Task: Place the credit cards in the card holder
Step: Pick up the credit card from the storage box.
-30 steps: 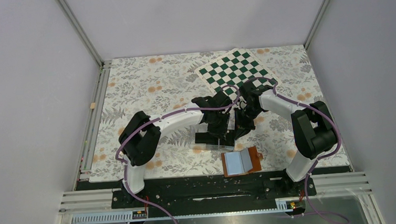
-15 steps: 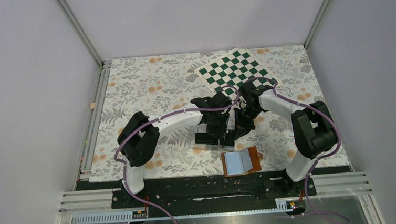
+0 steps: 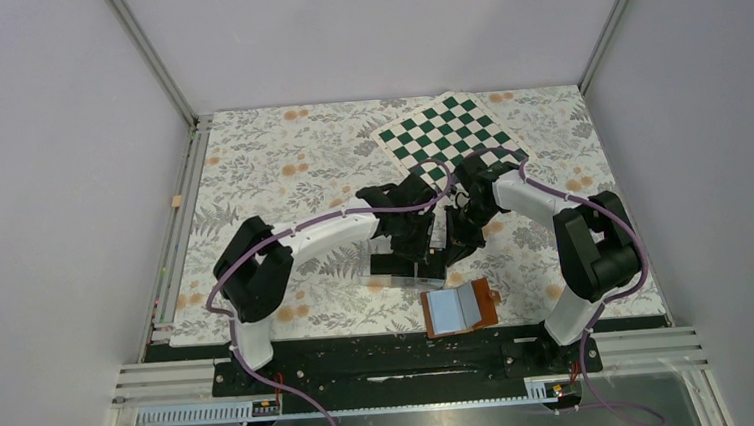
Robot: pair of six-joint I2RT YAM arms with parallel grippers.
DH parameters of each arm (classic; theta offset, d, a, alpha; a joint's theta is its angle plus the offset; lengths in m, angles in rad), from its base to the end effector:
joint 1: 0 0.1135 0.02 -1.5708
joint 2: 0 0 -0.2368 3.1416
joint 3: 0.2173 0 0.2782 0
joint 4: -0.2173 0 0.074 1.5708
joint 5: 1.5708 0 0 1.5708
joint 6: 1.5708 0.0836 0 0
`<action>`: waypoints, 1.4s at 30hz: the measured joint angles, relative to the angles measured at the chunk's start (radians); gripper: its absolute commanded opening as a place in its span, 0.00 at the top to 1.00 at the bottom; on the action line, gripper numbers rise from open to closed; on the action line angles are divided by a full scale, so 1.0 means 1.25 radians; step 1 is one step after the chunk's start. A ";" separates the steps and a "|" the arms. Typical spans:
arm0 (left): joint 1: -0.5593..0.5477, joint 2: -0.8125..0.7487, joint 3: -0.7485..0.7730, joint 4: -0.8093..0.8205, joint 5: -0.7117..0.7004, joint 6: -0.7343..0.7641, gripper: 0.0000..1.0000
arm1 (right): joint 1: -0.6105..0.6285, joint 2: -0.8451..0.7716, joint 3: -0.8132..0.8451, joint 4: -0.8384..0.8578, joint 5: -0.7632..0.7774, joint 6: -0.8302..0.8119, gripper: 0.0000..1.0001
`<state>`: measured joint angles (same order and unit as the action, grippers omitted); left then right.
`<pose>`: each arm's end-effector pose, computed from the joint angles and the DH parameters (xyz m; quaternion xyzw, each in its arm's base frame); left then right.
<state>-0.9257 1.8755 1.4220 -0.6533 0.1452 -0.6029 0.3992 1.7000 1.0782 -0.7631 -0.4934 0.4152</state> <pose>0.2499 -0.3522 0.1341 0.1725 0.9553 -0.2097 0.1167 0.2919 0.1661 0.0938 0.0149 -0.9657 -0.2589 0.0136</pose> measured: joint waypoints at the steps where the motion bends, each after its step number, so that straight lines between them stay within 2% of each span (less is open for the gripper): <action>1: 0.000 0.005 0.000 -0.002 0.000 0.000 0.71 | 0.000 0.000 0.000 0.000 0.000 0.000 0.93; 6: 0.000 0.031 0.000 -0.009 0.000 0.000 0.75 | 0.000 0.000 0.000 0.000 0.000 0.000 0.93; 12: 0.000 0.039 0.001 -0.009 0.002 0.002 0.89 | 0.000 0.000 0.000 0.000 0.000 0.000 0.93; 19: 0.000 0.046 0.009 -0.013 0.008 0.003 0.94 | 0.000 0.000 0.000 0.000 0.000 -0.001 0.93; 32: -0.001 0.045 0.025 -0.035 0.005 0.003 0.95 | 0.000 0.001 0.000 0.000 -0.001 -0.001 0.93; 42: -0.003 0.024 0.030 -0.038 0.006 -0.001 0.89 | 0.000 0.001 0.000 0.000 -0.002 0.000 0.93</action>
<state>-0.9295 1.9060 1.4597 -0.7013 0.1524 -0.6041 0.3992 1.7008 1.0782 -0.7631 -0.4953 0.4149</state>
